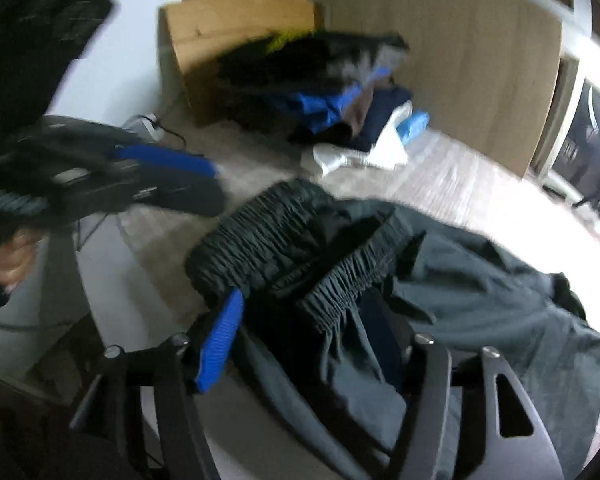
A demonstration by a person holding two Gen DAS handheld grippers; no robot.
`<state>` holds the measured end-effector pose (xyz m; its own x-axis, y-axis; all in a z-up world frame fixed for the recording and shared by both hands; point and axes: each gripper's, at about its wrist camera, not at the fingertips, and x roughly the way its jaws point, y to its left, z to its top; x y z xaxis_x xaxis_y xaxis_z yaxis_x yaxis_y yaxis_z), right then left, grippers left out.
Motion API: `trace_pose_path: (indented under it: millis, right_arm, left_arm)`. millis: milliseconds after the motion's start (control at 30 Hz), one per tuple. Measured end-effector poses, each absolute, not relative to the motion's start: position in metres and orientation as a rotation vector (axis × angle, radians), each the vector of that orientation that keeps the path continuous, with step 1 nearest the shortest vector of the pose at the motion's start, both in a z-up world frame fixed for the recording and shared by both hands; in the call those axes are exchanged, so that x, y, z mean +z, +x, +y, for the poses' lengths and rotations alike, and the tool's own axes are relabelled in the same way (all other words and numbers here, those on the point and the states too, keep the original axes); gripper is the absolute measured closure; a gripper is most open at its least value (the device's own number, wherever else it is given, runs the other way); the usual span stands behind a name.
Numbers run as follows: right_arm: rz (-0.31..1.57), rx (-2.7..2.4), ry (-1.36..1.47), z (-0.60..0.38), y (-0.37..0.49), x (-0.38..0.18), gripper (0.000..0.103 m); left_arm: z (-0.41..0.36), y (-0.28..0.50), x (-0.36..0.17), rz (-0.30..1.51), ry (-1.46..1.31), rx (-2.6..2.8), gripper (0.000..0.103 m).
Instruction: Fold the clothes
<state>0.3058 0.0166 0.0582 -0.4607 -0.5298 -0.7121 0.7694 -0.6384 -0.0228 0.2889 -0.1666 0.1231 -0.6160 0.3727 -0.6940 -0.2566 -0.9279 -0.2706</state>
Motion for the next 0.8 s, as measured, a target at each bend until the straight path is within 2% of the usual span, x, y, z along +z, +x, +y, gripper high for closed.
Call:
trace_pose_path:
  millis: [233,400,533,633,733,800]
  right_arm:
    - [0.02,-2.197,1.011,0.128,0.282,0.086,0.04]
    - [-0.241,-2.374,1.201,0.237,0.242,0.069,0.04]
    - [-0.332,-2.388,1.391,0.291,0.228,0.036,0.04]
    - [-0.343,-2.372,1.5,0.32,0.231,0.029,0.041]
    - [-0.452,-2.451,1.408,0.366,0.235,0.062,0.041]
    - [-0.514,-2.481,1.345,0.395,0.227,0.087,0.041]
  left_arm:
    - [-0.111,0.249,0.126,-0.099,-1.076,2.461,0.072]
    - [-0.077,0.212,0.091,-0.023,-1.134,2.369,0.072]
    - [-0.082,0.197,0.058,0.078,-1.261,2.421,0.075]
    - [-0.094,0.196,0.056,0.068,-1.279,2.472,0.079]
    - [-0.096,0.201,0.071,0.1,-1.25,2.559,0.078]
    - [-0.09,0.21,0.089,0.054,-1.196,2.573,0.076]
